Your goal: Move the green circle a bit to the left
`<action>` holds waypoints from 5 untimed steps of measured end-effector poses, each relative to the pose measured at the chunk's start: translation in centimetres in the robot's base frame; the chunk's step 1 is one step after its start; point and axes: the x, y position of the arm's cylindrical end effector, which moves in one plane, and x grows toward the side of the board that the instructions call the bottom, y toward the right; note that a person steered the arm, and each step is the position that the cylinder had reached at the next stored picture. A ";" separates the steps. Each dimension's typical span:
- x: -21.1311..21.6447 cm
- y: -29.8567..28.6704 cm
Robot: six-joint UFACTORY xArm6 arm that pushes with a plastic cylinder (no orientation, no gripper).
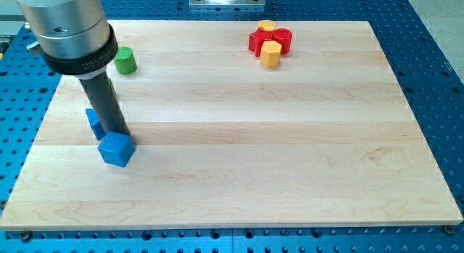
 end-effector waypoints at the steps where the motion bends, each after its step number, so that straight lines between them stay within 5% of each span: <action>1: -0.5 -0.5; 2: -0.7 0.0; 4: -14.7 5.0; 5: -16.2 3.2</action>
